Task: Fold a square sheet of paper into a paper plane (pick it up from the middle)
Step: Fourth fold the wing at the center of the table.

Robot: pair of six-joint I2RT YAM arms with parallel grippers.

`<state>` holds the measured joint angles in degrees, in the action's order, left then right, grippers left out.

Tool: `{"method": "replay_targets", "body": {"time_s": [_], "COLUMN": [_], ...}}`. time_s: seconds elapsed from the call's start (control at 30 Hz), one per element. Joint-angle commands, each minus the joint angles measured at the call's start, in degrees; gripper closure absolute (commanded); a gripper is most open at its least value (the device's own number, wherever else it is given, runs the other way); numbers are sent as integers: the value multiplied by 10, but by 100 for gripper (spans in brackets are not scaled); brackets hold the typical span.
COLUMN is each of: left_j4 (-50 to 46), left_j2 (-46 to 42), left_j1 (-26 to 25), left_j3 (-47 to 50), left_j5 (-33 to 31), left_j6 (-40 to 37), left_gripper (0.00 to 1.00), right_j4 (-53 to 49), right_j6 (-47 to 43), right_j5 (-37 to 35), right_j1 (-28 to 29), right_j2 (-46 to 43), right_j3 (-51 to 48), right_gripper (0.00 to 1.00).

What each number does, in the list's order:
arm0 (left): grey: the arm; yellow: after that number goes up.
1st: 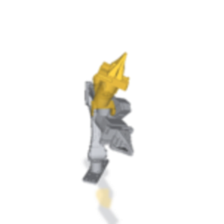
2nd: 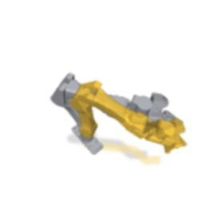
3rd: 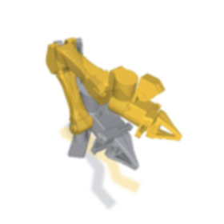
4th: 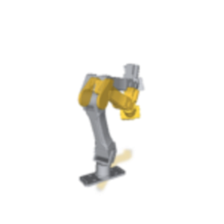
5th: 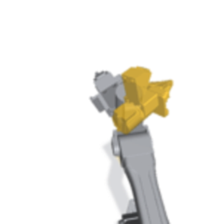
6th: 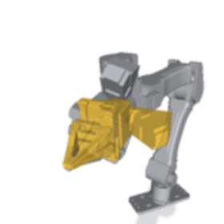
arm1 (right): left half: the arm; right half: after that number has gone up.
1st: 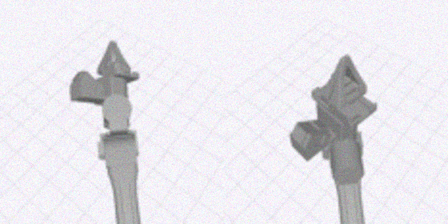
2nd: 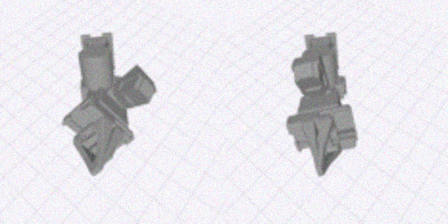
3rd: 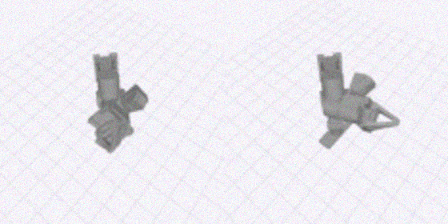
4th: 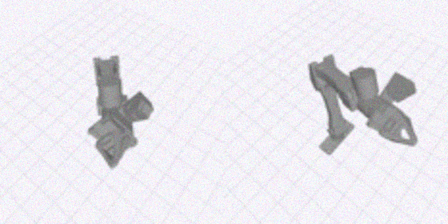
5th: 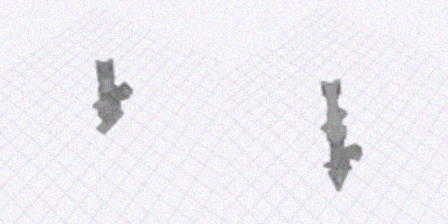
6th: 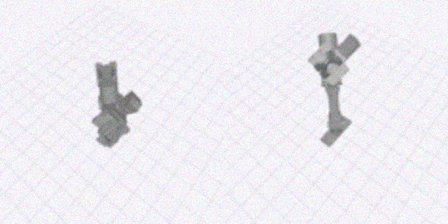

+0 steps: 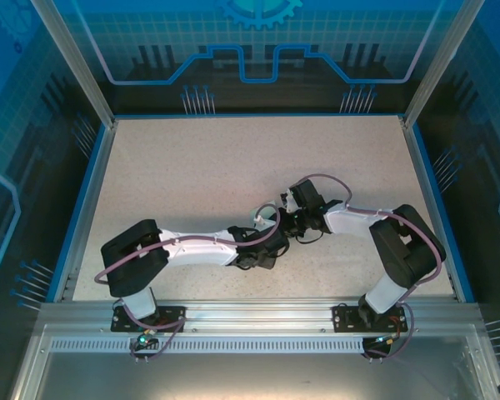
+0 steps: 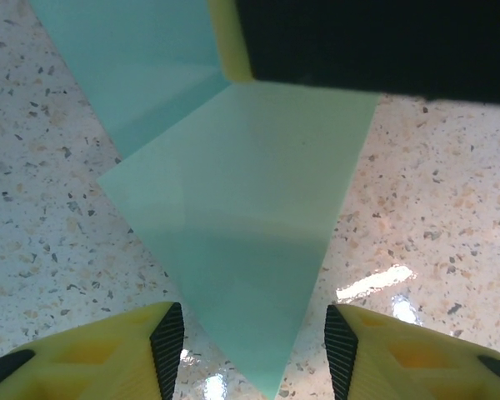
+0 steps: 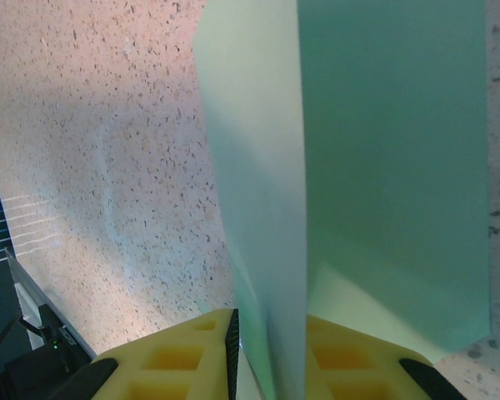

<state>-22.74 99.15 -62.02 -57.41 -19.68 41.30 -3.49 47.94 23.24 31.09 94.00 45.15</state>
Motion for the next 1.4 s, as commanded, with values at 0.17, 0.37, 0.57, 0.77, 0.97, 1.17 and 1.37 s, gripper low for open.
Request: {"method": "replay_targets", "body": {"time_s": [0.17, 0.37, 0.57, 0.77, 0.97, 1.17, 1.37], "left_j4": [-28, -30, -37, -39, -36, -28, -23], "left_j2": [18, 27, 38, 36, 34, 28, 9], "left_j1": [-8, -8, -8, -8, -8, -8, -8], "left_j3": [-28, -41, -49, -46, -45, -41, -34], "left_j5": [-62, -68, -73, -72, -68, -55, -39], "left_j6": [34, 31, 36, 49, 68, 88, 130], "left_gripper": [59, 63, 67, 75, 81, 72, 69], "right_j4": [-20, -30, -36, -48, -55, -54, -58], "right_j6": [-17, -24, -26, -33, -36, -38, -43], "right_j5": [26, 33, 30, 29, 27, 26, 28], "right_j1": [-15, -20, -22, -24, -24, -24, -24], "right_j2": [13, 18, 17, 18, 18, 16, 18], "right_j3": [25, 33, 38, 46, 49, 45, 47], "right_gripper": [77, 75, 74, 73, 72, 70, 70]}}
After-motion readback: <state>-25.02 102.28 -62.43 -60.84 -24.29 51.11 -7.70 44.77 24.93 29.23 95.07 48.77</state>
